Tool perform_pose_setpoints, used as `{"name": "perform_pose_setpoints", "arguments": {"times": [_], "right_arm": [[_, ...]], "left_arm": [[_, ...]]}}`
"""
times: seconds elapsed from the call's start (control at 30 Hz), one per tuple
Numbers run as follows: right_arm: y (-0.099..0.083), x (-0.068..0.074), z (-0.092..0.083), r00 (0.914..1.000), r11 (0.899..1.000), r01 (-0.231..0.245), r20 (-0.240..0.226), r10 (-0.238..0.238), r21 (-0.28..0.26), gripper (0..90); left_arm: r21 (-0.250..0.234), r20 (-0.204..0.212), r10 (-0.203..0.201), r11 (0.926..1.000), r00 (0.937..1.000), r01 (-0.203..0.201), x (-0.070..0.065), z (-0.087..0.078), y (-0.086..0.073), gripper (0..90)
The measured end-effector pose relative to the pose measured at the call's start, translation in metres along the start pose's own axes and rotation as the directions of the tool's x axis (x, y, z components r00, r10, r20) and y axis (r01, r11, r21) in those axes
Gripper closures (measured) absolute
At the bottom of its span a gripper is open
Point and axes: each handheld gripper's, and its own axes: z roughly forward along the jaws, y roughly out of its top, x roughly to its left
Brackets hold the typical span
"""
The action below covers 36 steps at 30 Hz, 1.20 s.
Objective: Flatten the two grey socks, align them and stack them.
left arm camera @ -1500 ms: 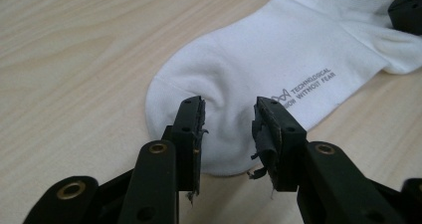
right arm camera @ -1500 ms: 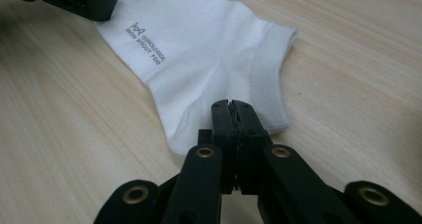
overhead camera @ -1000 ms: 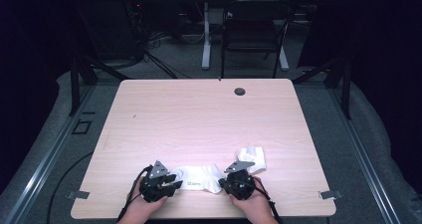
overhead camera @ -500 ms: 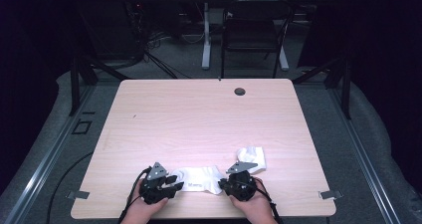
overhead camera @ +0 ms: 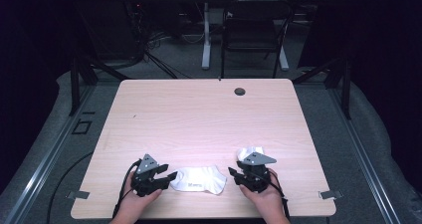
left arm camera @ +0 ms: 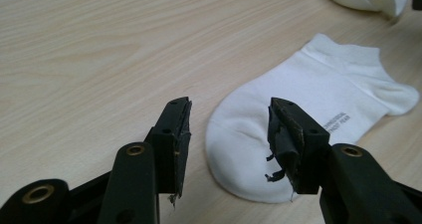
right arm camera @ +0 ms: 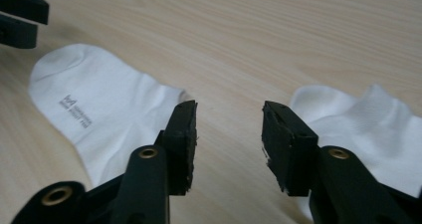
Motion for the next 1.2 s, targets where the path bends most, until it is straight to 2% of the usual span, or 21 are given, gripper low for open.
{"name": "perform_pose_setpoints", "arguments": {"times": [0.03, 0.07, 0.1, 0.17, 0.33, 0.4, 0.47, 0.53, 0.57, 0.73, 0.87, 1.07, 1.2], "right_arm": [[0.000, 0.000, 0.000, 1.0000, 1.000, 0.000, 0.000, 0.000, 0.000, 56.7], [0.000, -0.010, -0.001, 0.9994, 1.000, -0.029, 0.020, 0.029, -0.007, 53.6], [0.000, -0.010, -0.001, 0.9994, 1.000, -0.029, 0.020, 0.029, -0.007, 53.6], [0.000, -0.019, -0.002, 0.9973, 0.998, -0.062, 0.037, 0.062, -0.010, 52.5], [0.003, -0.038, -0.005, 0.9897, 0.993, -0.108, 0.088, 0.112, -0.056, 48.6], [0.006, -0.043, -0.008, 0.9856, 0.989, -0.131, 0.098, 0.137, -0.070, 49.2], [0.009, -0.047, -0.008, 0.9825, 0.987, -0.150, 0.103, 0.155, -0.059, 55.4], [0.010, -0.049, -0.007, 0.9826, 0.990, -0.139, 0.120, 0.142, -0.033, 62.4], [0.010, -0.049, -0.004, 0.9858, 0.992, -0.123, 0.118, 0.120, 0.015, 64.8], [0.009, -0.043, 0.002, 0.9909, 0.994, -0.091, 0.105, 0.085, 0.053, 65.1], [0.004, -0.036, 0.006, 0.9923, 0.996, -0.070, 0.106, 0.064, 0.053, 62.7], [-0.002, -0.037, 0.013, 0.9921, 0.994, -0.059, 0.115, 0.049, 0.088, 61.2], [-0.001, -0.038, 0.013, 0.9889, 0.996, -0.064, 0.138, 0.055, 0.064, 66.4]], "left_arm": [[0.001, -0.005, -0.001, 1.0000, 1.0000, 0.001, 0.002, 0.000, 0.000, 51.5], [0.000, -0.012, -0.004, 1.0000, 0.9999, 0.004, 0.004, 0.001, 0.000, 50.0], [0.002, -0.017, -0.004, 1.0000, 0.9998, 0.004, 0.005, 0.001, 0.000, 50.0], [0.000, -0.019, -0.009, 1.0000, 0.9998, 0.009, 0.007, 0.002, 0.000, 49.4], [0.004, -0.014, -0.002, 1.0000, 0.9999, 0.002, 0.008, 0.004, 0.000, 46.9], [0.005, -0.018, 0.005, 1.0000, 0.9998, -0.005, 0.008, 0.004, 0.000, 46.5], [0.001, -0.017, 0.002, 1.0000, 0.9999, -0.002, 0.009, 0.004, 0.000, 45.9], [0.004, -0.020, 0.003, 1.0000, 0.9998, -0.003, 0.010, 0.004, 0.000, 45.7], [0.006, -0.017, 0.002, 1.0000, 0.9998, -0.002, 0.010, 0.004, 0.000, 45.3], [0.012, -0.021, 0.003, 0.9999, 0.9998, -0.003, 0.011, 0.006, 0.000, 45.3], [0.012, -0.022, 0.000, 0.9999, 0.9998, 0.000, 0.011, 0.006, -0.001, 45.3], [0.015, -0.025, -0.001, 0.9999, 0.9997, 0.001, 0.013, 0.007, 0.000, 45.3], [0.017, -0.021, -0.005, 0.9998, 0.9998, 0.005, 0.013, 0.007, -0.001, 46.3]]}}
